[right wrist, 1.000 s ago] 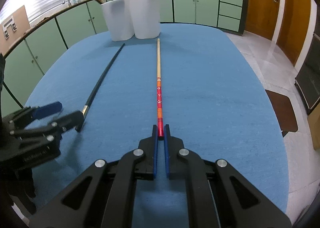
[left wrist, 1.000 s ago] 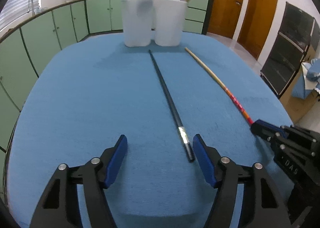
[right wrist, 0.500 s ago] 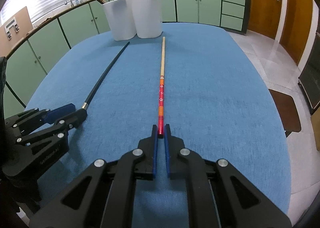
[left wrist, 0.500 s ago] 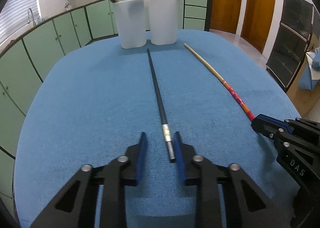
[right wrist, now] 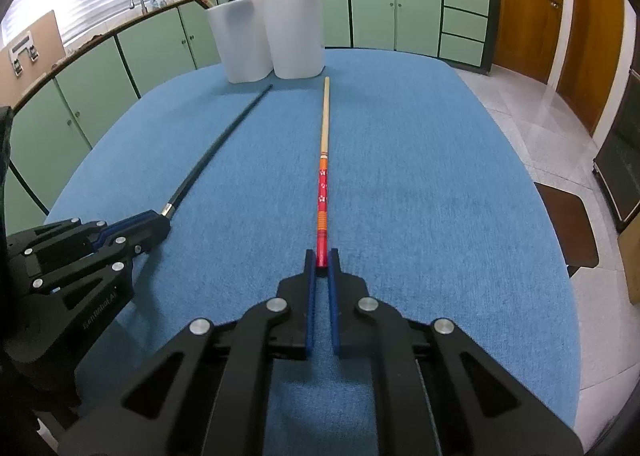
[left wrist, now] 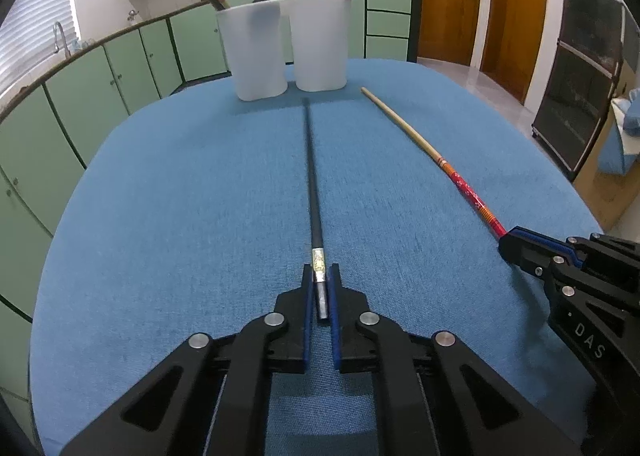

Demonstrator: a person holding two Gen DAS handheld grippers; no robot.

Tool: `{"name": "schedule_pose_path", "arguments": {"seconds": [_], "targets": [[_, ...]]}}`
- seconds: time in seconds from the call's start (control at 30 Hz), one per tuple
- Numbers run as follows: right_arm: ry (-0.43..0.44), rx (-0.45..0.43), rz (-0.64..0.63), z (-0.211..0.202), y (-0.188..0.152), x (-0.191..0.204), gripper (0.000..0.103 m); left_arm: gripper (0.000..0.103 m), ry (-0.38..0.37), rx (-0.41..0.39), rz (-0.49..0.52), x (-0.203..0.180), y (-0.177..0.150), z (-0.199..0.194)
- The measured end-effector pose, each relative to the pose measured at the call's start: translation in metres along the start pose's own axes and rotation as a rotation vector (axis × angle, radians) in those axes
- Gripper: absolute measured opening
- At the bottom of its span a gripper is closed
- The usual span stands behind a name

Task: Organize utensils
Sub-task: 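Grasp the black chopstick with the left gripper while the right gripper holds its chopstick, then carry both chopsticks to the white holder and release them inside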

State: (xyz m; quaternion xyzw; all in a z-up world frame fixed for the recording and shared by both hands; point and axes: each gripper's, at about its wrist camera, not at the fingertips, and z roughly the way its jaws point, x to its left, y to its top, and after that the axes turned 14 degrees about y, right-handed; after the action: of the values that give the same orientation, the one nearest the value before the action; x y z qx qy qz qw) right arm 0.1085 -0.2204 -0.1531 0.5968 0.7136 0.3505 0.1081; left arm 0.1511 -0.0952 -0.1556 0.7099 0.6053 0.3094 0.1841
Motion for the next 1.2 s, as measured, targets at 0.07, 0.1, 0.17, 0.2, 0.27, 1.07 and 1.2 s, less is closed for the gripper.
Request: {"name": "schedule_pose_path", "arguments": {"seconds": [0.07, 0.1, 0.17, 0.2, 0.27, 1.07, 1.2], "targets": [[0.003, -0.019, -0.001, -0.005, 0.0, 0.0, 0.005, 0.007, -0.009, 0.0, -0.019, 0.004, 0.0, -0.001], [0.004, -0.029, -0.004, -0.008, 0.001, 0.001, 0.005, 0.006, -0.013, -0.001, -0.03, 0.006, 0.0, -0.003], [0.001, -0.039, -0.012, -0.012, 0.001, 0.003, 0.005, 0.007, -0.011, -0.007, -0.037, 0.01, 0.001, -0.005], [0.001, -0.044, -0.015, -0.014, 0.002, 0.003, 0.005, 0.007, -0.011, -0.012, -0.042, 0.011, 0.001, -0.008], [0.004, -0.057, -0.017, -0.02, 0.005, 0.004, 0.005, 0.007, -0.01, -0.027, -0.051, 0.016, 0.003, -0.014], [0.06, -0.246, -0.124, -0.099, 0.091, 0.025, 0.005, 0.007, -0.013, -0.316, -0.094, 0.066, 0.076, -0.112], [0.086, -0.262, -0.153, -0.111, 0.116, 0.03, 0.005, 0.007, -0.035, -0.341, -0.086, 0.07, 0.094, -0.116]]}}
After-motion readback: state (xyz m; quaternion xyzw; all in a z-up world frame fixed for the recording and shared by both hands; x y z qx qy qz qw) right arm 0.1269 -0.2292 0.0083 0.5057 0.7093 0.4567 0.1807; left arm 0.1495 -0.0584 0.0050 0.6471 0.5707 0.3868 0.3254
